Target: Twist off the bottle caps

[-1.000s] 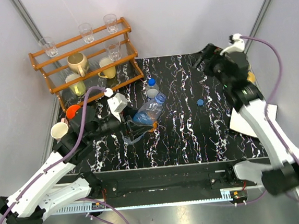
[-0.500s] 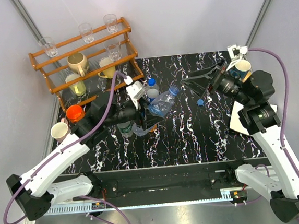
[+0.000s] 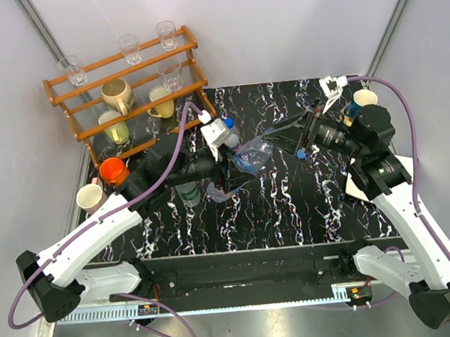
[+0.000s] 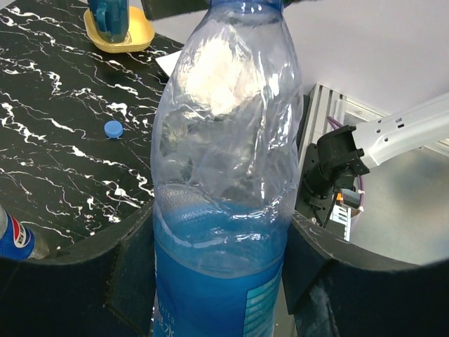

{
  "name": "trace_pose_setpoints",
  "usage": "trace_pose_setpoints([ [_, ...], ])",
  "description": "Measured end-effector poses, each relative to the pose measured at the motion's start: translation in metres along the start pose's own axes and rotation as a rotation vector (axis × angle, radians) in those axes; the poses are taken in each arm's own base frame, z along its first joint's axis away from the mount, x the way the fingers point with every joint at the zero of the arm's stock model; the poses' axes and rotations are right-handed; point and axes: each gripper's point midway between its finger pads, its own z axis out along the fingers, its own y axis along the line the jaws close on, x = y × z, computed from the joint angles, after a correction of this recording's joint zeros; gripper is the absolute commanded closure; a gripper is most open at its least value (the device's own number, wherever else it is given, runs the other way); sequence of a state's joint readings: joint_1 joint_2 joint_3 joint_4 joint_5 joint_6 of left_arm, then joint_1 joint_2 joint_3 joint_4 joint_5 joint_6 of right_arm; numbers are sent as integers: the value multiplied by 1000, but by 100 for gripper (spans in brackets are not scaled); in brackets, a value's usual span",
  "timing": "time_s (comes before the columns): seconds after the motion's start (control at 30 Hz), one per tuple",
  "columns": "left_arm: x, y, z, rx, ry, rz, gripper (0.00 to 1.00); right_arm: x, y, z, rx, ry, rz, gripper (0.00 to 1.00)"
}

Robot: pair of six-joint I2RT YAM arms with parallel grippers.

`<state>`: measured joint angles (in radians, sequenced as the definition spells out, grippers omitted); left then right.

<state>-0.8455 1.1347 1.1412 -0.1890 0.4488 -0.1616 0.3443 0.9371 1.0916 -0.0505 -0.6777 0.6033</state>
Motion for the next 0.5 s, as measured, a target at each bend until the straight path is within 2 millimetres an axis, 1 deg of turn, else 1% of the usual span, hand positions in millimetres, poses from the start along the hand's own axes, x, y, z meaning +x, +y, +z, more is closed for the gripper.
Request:
trace_pose_setpoints([
  [0.03, -1, 0, 0, -1, -1, 1, 38, 1, 0, 1, -2, 5, 1, 15],
  [0.07, -1, 0, 0, 0, -2, 2, 38, 2, -1, 2, -4, 10, 1, 24],
  [0.13, -2, 0, 0, 0, -4, 2, 38, 6, 0, 4, -14, 23, 3, 33],
  [0.17, -1, 0, 1, 0, -3, 2, 37, 7, 1, 4, -18, 29, 5, 46],
  [0.2, -1, 1, 1, -1, -1, 2, 37, 8, 1, 5, -22, 34, 7, 50],
  [0.27, 2, 3, 3, -10, 7, -1, 37, 10, 2, 6, -28, 41, 12, 55],
  [0.37, 4, 5, 4, -14, 16, -2, 32, 11, 3, 7, -31, 46, 17, 70],
  [0.4, 4, 5, 4, -14, 16, -1, 28, 11, 3, 7, -30, 46, 19, 75],
  [0.5, 3, 5, 4, -15, 13, 5, 22, 11, 3, 7, -30, 44, 18, 77],
])
